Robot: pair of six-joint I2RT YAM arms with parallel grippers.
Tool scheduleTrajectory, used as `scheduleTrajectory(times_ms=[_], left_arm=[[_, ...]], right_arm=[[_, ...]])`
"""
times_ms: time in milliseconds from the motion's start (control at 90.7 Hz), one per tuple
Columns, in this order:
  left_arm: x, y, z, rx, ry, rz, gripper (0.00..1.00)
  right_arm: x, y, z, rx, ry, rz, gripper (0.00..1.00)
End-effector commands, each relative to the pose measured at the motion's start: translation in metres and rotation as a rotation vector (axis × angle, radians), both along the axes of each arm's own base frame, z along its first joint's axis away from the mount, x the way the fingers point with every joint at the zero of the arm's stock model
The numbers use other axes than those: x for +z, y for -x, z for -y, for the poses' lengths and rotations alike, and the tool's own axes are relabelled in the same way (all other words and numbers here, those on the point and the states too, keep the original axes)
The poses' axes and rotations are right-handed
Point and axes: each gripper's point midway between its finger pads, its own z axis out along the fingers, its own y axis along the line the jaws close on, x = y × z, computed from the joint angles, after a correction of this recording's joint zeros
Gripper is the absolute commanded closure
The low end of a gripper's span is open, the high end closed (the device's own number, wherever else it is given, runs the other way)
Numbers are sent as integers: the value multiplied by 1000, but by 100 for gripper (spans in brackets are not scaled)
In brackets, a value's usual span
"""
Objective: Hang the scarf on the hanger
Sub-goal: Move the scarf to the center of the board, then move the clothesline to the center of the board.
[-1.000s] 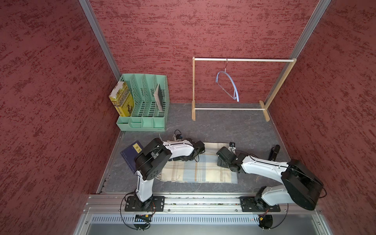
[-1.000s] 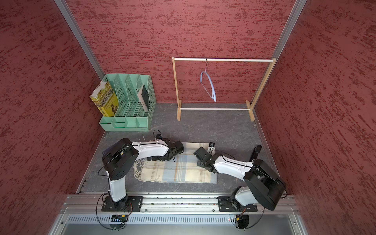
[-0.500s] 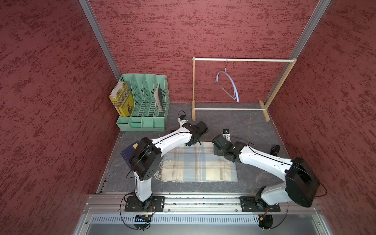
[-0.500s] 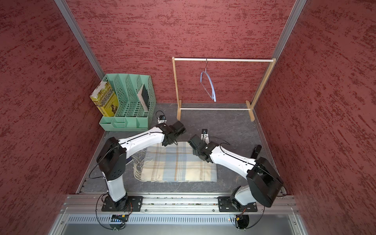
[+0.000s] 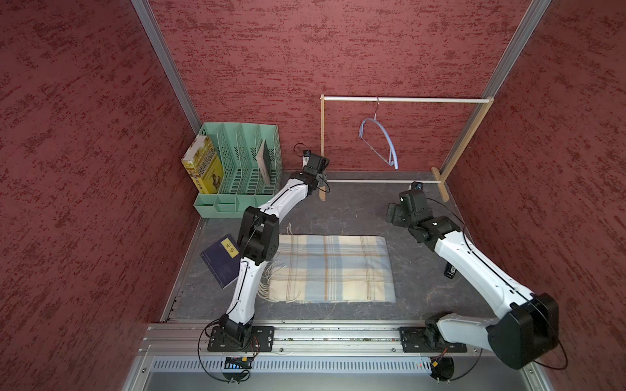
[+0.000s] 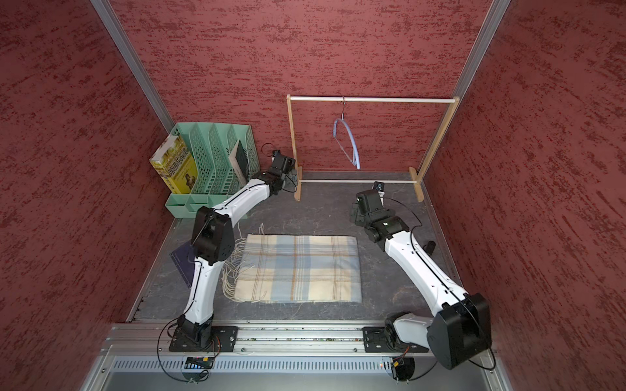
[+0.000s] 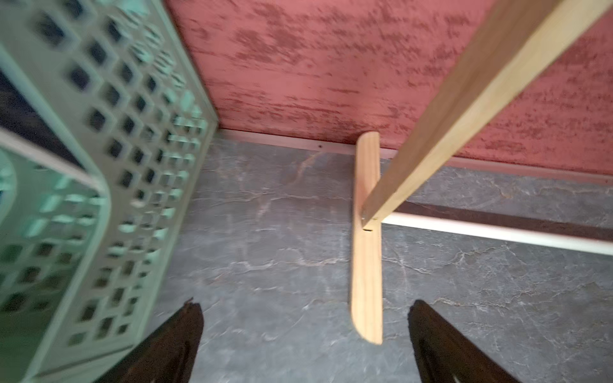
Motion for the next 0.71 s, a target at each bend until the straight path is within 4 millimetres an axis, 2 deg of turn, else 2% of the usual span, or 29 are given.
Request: scheduleTrajectory(times_ms=[0, 110, 242, 264, 463, 573, 694], left_arm=[[14, -18, 33, -87, 53, 69, 0], [11, -36, 40, -55, 91, 124, 0], [4, -57, 45, -15, 132, 179, 0], [5, -60, 46, -11, 142, 189, 0], [-6, -78, 40, 57, 146, 272, 0], [-11, -86, 41, 55, 166, 304, 10], [-15, -93, 42, 50, 182, 318, 33]], right_arm=[[-17, -12, -3, 37, -72, -23, 2], [-35, -24, -1, 29, -85, -56, 2], [-48, -32, -4, 35, -98, -66, 3], [-56, -34, -5, 37, -96, -85, 3], [-74, -42, -8, 56, -92, -105, 7], [-77, -44, -10, 69, -90, -102, 10], [-81, -47, -12, 84, -91, -106, 13]])
